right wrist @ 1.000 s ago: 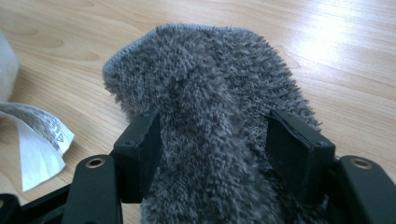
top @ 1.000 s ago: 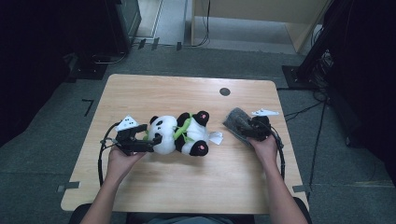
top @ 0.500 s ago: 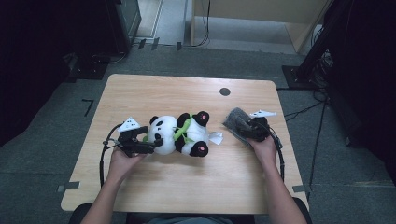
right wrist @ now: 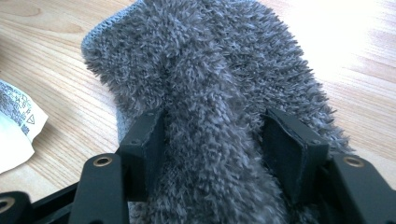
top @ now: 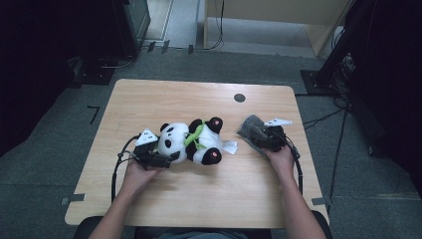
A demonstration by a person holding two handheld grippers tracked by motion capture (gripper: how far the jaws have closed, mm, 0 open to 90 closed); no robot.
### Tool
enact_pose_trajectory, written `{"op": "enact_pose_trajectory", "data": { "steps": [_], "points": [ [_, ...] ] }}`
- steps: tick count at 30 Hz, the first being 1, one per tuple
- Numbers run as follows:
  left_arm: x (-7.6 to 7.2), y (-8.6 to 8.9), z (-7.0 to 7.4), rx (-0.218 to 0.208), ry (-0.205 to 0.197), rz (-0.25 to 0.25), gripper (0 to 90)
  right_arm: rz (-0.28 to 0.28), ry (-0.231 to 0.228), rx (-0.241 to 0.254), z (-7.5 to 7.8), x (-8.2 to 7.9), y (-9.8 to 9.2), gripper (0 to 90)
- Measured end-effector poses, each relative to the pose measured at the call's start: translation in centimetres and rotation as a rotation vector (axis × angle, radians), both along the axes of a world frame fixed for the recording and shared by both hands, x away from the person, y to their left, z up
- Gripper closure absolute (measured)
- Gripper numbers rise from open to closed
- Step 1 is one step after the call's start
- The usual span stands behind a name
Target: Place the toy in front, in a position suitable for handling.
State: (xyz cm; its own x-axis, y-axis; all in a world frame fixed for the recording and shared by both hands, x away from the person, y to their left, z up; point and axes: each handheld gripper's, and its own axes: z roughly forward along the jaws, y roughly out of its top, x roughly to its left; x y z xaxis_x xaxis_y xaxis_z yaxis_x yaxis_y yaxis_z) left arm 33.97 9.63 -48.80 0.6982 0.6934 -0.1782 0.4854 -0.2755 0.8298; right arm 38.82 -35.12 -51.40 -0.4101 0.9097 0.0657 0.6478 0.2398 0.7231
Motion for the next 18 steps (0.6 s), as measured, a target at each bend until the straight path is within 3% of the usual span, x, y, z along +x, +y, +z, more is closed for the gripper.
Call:
{"op": "enact_pose_trajectory", "data": {
  "steps": [8,9,18],
  "points": [
    [0.2,-0.15,-0.48,0.017,0.035,0.01,0.0,-0.003,-0.012,-0.006,-0.08,-0.04,-0.02,44.1],
    [0.18,-0.15,-0.53,0.013,0.036,0.014,0.0,-0.008,-0.011,-0.01,0.0,-0.05,-0.06,51.0],
    [-0.2,-0.03,-0.73,0.004,0.013,0.019,6.2,-0.049,0.034,0.025,0.65,0.09,-0.73,71.4]
  ]
}}
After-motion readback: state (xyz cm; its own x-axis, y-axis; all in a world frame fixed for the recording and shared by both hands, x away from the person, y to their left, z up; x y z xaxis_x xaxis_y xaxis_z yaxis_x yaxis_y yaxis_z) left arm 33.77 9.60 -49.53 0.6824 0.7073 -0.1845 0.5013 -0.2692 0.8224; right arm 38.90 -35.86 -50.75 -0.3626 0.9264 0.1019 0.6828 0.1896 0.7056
